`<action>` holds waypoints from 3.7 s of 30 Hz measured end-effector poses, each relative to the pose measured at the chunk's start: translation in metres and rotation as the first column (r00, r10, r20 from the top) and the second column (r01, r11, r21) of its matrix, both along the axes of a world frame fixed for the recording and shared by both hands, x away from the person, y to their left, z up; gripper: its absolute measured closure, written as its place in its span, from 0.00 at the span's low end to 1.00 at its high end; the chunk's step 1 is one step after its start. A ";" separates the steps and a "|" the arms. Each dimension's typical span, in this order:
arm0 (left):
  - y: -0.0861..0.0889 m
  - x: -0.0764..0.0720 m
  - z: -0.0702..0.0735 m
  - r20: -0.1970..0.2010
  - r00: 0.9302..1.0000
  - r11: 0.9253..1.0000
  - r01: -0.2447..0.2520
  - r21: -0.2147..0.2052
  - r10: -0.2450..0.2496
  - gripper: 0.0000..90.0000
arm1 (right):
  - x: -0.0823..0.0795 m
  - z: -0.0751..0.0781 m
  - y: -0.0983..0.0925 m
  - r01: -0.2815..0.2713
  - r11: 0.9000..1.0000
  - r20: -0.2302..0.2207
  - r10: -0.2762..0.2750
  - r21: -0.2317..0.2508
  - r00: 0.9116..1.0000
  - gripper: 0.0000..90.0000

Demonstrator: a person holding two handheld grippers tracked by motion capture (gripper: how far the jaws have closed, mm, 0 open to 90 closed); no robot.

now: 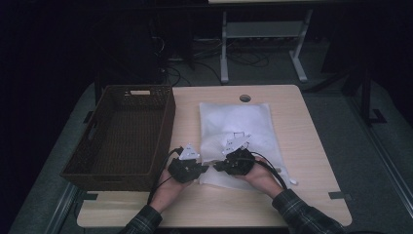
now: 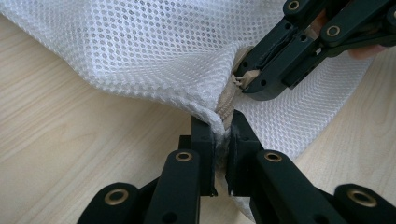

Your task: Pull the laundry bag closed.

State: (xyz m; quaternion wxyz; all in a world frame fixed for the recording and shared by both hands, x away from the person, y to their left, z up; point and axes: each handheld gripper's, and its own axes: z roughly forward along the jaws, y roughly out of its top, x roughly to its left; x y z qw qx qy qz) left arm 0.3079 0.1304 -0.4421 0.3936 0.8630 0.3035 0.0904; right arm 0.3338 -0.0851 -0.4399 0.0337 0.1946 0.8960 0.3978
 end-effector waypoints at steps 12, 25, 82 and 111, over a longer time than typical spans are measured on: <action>0.004 0.000 0.001 -0.019 1.000 0.999 -0.009 -0.031 0.009 0.93 | 0.000 -0.002 -0.007 0.032 0.999 0.002 -0.032 -0.018 0.999 0.97; 0.006 0.000 0.001 -0.028 1.000 1.000 -0.012 -0.027 0.012 0.93 | 0.000 -0.002 -0.015 0.057 0.998 0.015 -0.057 -0.036 0.998 0.97; 0.010 0.001 0.000 -0.058 0.998 0.998 -0.031 -0.058 0.028 0.93 | -0.011 0.000 -0.102 0.245 0.969 -0.003 -0.245 -0.029 0.970 0.97; 0.008 0.001 -0.002 -0.063 0.998 0.998 -0.028 -0.062 0.024 0.93 | -0.014 0.000 -0.115 0.271 0.962 -0.002 -0.272 -0.033 0.962 0.97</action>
